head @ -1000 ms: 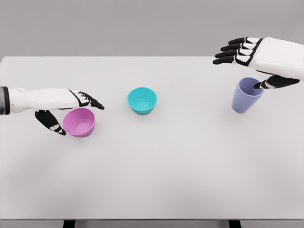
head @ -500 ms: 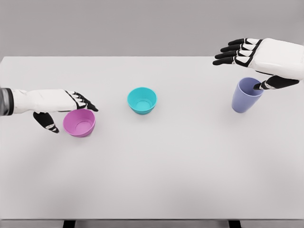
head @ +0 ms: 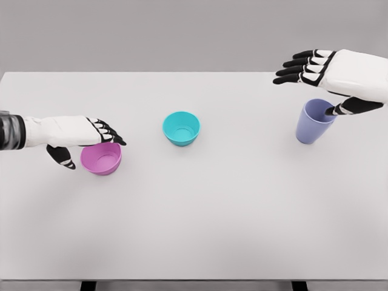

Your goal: Stacking bowl and cup with both arms

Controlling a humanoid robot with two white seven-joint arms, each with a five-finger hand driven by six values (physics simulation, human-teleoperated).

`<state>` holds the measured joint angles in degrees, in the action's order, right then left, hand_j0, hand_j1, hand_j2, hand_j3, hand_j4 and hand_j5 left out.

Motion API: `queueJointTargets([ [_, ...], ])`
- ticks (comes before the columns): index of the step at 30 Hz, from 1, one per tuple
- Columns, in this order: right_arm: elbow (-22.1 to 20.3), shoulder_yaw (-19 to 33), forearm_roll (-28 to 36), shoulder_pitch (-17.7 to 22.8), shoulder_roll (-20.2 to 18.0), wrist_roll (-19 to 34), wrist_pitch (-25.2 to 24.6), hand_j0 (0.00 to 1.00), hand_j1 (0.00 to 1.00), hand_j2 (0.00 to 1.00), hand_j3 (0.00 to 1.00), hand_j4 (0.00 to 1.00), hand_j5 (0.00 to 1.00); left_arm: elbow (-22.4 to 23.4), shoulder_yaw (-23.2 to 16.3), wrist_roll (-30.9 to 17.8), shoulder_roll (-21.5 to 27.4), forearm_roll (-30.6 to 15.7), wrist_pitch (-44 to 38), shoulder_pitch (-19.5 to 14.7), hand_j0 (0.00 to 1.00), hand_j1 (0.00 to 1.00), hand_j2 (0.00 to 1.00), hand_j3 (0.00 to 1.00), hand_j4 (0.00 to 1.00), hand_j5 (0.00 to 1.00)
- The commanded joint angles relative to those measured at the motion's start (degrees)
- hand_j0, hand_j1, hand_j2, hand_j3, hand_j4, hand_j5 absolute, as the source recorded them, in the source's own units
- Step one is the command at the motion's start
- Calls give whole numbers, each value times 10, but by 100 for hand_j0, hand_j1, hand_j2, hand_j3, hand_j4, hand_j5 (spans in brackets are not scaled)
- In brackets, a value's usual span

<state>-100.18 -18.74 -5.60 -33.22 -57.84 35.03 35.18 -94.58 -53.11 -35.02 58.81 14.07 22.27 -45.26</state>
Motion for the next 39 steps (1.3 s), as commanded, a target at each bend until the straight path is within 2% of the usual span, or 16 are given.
queueJointTargets([
  [1, 0, 0, 3, -1, -1, 0, -2, 100, 100, 100, 100, 100, 100, 0, 0, 0, -3, 0, -4, 0, 100, 100, 100, 100, 100, 100],
  [4, 0, 0, 3, -1, -2, 0, -2, 100, 100, 100, 100, 100, 100, 2, 0, 0, -12, 12, -4, 1, 100, 100, 100, 100, 100, 100],
  [17, 0, 0, 3, -1, -1, 0, -2, 100, 100, 100, 100, 100, 100, 4, -1, 0, -15, 13, -5, 11, 100, 100, 100, 100, 100, 100],
  [21, 0, 0, 3, -2, -1, 0, -2, 100, 100, 100, 100, 100, 100, 6, 0, 0, -30, 31, -5, 11, 100, 100, 100, 100, 100, 100],
  [39, 0, 1, 3, 1, -3, 0, -2, 100, 100, 100, 100, 100, 100, 17, 1, 0, -32, 32, -5, 26, 100, 100, 100, 100, 100, 100],
])
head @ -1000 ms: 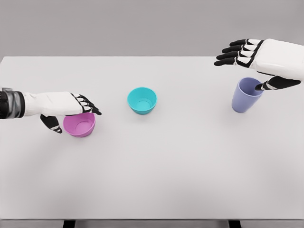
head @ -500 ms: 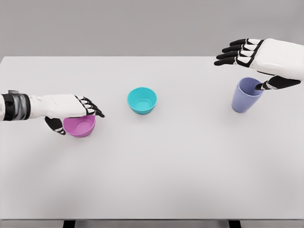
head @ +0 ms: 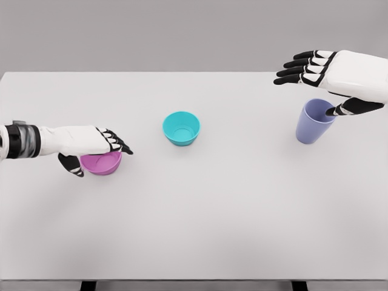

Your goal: Stacking bowl and cup with both arms

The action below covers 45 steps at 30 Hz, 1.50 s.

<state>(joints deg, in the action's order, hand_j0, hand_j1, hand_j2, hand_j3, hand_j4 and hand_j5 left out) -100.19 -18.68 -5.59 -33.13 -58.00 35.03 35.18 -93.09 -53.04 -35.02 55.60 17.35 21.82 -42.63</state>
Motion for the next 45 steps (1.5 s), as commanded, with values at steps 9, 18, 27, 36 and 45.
queueJointTargets([
  [9, 0, 0, 3, 0, 0, 0, -2, 100, 100, 100, 100, 100, 100, 15, 0, 0, -6, -1, 0, 0, 100, 100, 100, 100, 100, 100],
  [18, 0, 0, 3, 1, -1, 0, -2, 100, 100, 100, 100, 100, 100, 19, 2, 0, -8, 0, 0, -1, 100, 100, 100, 100, 100, 100],
  [27, 0, 0, 3, -1, -1, 0, -2, 100, 100, 100, 100, 100, 100, 38, 3, 0, -21, 0, 6, -1, 100, 100, 100, 100, 100, 100],
  [36, 0, 0, 3, 0, 0, 0, -2, 100, 100, 100, 100, 100, 100, 39, 3, 0, -22, 1, 5, -1, 100, 100, 100, 100, 100, 100],
  [45, 0, 0, 3, 1, -1, 0, -2, 100, 100, 100, 100, 100, 100, 40, 2, 0, -30, 11, 4, 0, 93, 93, 93, 93, 93, 93],
])
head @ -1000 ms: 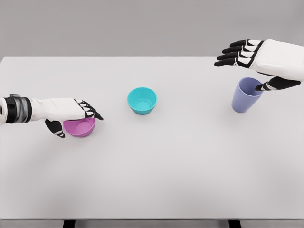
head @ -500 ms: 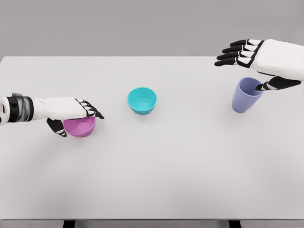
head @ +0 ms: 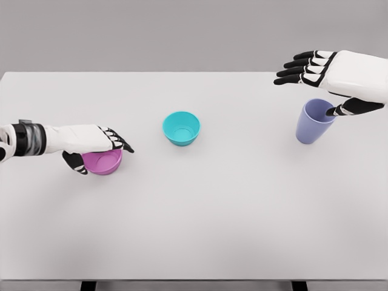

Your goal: Stacking bowl and cup with both arms

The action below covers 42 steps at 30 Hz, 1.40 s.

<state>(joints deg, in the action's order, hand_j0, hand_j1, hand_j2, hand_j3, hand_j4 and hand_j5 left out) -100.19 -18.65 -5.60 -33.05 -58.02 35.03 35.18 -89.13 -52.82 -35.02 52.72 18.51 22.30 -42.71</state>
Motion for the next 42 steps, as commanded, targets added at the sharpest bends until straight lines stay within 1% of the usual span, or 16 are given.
queueJointTargets([
  [1, 0, 0, 3, 0, -1, 0, -2, 100, 100, 100, 100, 100, 100, 0, 1, 0, -1, -1, 0, 1, 89, 89, 89, 89, 89, 89],
  [4, 0, 0, 3, 0, -1, 0, -2, 100, 100, 100, 100, 100, 100, 0, 0, 0, 0, -1, 1, 1, 80, 80, 80, 80, 80, 80],
  [6, 0, 0, 3, 0, -1, 0, -2, 100, 100, 100, 100, 100, 100, 0, 1, 0, 0, -1, 2, 1, 76, 76, 76, 76, 76, 76],
  [15, 0, 0, 3, 0, -1, 0, -2, 100, 100, 100, 100, 100, 100, -6, 5, 0, 2, -6, 2, -6, 71, 71, 71, 71, 71, 71],
  [21, 0, 0, 3, 0, 0, 0, -2, 100, 100, 100, 100, 100, 100, -18, 11, 0, 2, -4, 3, -8, 71, 71, 71, 71, 71, 71],
  [25, 0, 0, 3, 0, -1, 0, -2, 100, 100, 100, 100, 100, 100, -22, 11, 0, 0, -7, 3, -25, 71, 71, 71, 71, 71, 71],
  [29, 0, 0, 3, -1, -1, 0, -2, 100, 100, 100, 100, 100, 100, -25, 12, 0, -1, -6, 3, -30, 71, 71, 71, 71, 71, 71],
  [42, 0, 0, 3, -4, 1, 0, -2, 100, 100, 100, 100, 100, 100, -25, 11, 0, -42, -1, 4, -68, 71, 71, 71, 71, 71, 71],
])
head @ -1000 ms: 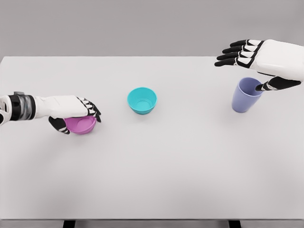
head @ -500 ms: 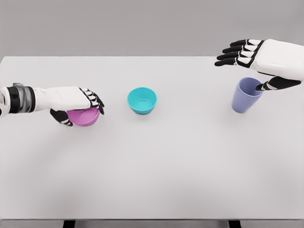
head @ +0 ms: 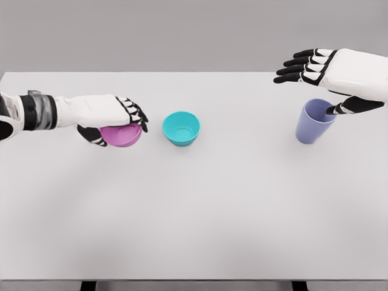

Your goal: Stacking bowl and cup with both arms

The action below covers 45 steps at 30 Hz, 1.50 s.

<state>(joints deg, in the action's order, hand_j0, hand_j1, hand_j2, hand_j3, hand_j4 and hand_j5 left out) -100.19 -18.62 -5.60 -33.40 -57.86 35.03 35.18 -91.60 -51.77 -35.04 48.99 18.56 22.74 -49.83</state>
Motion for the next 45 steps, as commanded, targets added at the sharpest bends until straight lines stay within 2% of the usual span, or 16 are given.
queueJointTargets([
  [1, 0, 0, 3, 0, -1, 0, -2, 100, 100, 100, 100, 100, 100, 0, 0, 0, -13, -1, -2, -1, 71, 71, 71, 71, 71, 71],
  [14, 0, 0, 3, 0, -2, 0, -2, 100, 100, 100, 100, 100, 100, 8, -3, 0, -74, 22, -2, -22, 71, 71, 71, 71, 71, 71],
  [17, 0, 0, 3, 0, -2, 0, -2, 100, 100, 100, 100, 100, 100, 21, -3, 0, -89, 24, -2, -25, 71, 71, 71, 71, 71, 71],
  [36, 1, 1, 2, -4, -2, 0, -2, 100, 100, 100, 100, 100, 100, 52, -10, 0, -141, 48, -9, -33, 71, 71, 71, 71, 71, 71],
  [39, 1, 1, 2, -4, -2, 0, -2, 100, 100, 100, 100, 100, 100, 84, -11, 0, -163, 53, -4, -41, 71, 71, 71, 71, 71, 71],
  [45, 0, 1, 2, -4, -2, 0, -2, 100, 100, 100, 100, 100, 100, 104, -14, 0, -178, 54, -4, -47, 71, 71, 71, 71, 71, 71],
])
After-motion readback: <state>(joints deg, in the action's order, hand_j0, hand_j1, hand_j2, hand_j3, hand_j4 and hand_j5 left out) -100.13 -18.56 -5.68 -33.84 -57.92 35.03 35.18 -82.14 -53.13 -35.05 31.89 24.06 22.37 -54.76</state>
